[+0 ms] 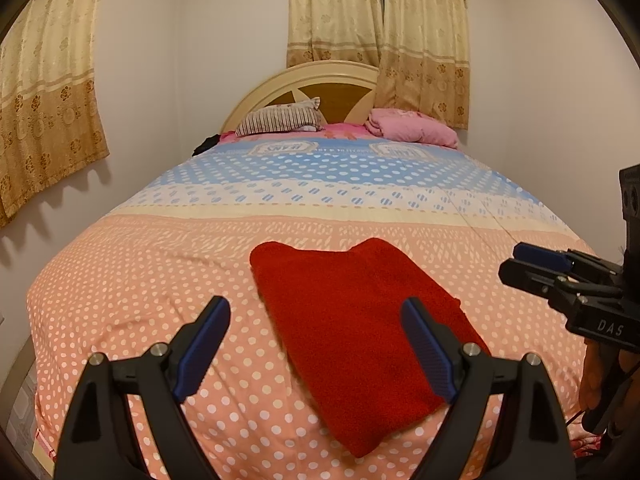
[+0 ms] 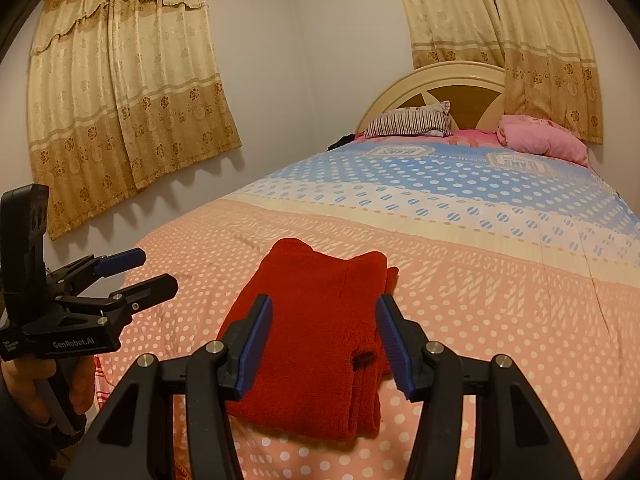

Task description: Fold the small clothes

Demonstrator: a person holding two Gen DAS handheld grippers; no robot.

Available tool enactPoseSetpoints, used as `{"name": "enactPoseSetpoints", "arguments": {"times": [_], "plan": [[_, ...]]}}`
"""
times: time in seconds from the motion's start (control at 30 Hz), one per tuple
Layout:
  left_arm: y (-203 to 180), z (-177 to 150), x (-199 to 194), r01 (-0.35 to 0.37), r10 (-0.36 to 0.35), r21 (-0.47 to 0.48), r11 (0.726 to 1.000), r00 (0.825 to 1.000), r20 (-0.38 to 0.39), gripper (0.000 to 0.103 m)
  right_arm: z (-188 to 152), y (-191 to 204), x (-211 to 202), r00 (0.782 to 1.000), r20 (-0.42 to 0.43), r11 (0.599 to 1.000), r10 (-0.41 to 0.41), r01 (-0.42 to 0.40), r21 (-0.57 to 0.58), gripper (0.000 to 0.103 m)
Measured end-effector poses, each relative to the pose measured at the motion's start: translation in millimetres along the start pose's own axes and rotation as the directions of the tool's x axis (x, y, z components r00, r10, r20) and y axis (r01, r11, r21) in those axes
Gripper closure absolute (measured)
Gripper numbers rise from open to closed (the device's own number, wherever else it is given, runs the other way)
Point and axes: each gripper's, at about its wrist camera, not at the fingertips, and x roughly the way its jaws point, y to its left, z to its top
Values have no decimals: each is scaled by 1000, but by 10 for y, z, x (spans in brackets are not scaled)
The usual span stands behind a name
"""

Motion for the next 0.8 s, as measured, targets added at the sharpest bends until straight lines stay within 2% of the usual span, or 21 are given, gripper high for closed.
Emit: {"name": "enactPoseSetpoints", "arguments": {"times": [0.1, 0.2, 0.8], "plan": [[-14, 3, 0, 1, -1, 0, 1000, 1000, -2, 12, 1, -4, -3, 1000, 4, 1000, -2, 2, 0, 48], [-30, -2, -5, -7, 7, 1, 1000, 1000, 7, 3, 7, -3, -17, 1000, 11, 1000, -4, 4, 0, 48], [-53, 22, -14, -18, 17, 18, 1000, 1000, 13, 0, 19, 19, -130, 998, 64, 1000, -10, 11, -21, 48]]}}
